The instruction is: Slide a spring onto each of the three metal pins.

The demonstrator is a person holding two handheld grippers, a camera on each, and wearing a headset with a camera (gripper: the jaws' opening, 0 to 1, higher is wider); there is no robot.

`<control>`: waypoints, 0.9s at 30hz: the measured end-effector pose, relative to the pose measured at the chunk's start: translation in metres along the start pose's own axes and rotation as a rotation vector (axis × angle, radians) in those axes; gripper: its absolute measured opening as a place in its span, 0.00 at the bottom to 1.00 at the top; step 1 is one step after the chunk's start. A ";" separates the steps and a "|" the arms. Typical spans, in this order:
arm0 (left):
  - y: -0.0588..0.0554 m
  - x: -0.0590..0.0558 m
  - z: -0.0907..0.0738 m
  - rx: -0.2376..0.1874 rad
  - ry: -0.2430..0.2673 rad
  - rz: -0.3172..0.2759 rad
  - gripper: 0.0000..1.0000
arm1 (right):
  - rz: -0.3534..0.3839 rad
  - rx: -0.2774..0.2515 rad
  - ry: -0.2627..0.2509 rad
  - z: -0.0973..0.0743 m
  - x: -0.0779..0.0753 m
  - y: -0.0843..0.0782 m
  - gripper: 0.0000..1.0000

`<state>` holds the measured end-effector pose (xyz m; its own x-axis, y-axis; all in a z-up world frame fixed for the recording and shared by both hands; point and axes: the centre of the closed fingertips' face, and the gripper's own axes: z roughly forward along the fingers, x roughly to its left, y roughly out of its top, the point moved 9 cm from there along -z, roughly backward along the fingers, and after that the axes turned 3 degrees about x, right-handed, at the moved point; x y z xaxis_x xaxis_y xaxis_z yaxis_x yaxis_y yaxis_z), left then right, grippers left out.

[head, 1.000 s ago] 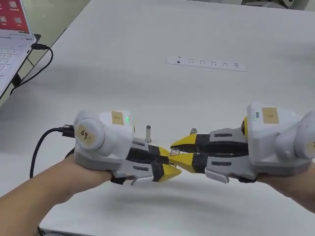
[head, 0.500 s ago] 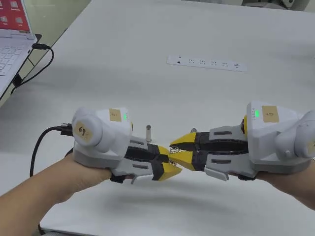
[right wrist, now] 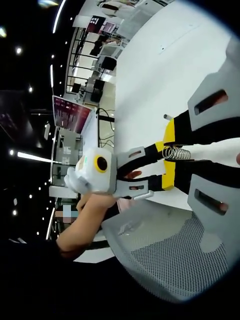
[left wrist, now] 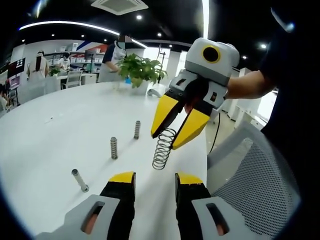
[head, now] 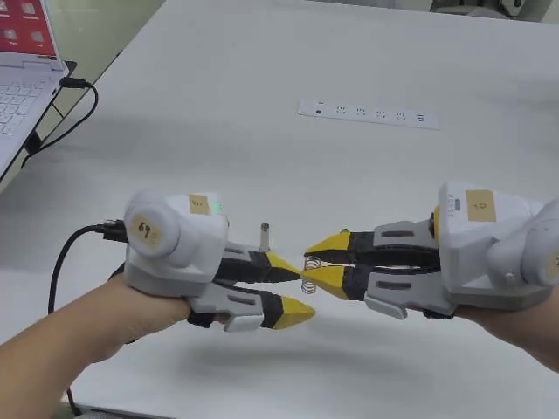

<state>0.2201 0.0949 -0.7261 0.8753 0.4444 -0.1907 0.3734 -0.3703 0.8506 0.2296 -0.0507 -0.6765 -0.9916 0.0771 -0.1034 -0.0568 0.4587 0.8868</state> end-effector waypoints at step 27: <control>-0.026 0.036 -0.054 -0.061 0.283 -0.067 0.98 | 0.038 0.021 -0.088 -0.005 -0.013 -0.010 0.07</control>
<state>0.2253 0.1645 -0.7291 0.7257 0.6792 -0.1100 0.4004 -0.2869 0.8703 0.2428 -0.0612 -0.6818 -0.9789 0.1724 -0.1097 -0.0157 0.4720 0.8814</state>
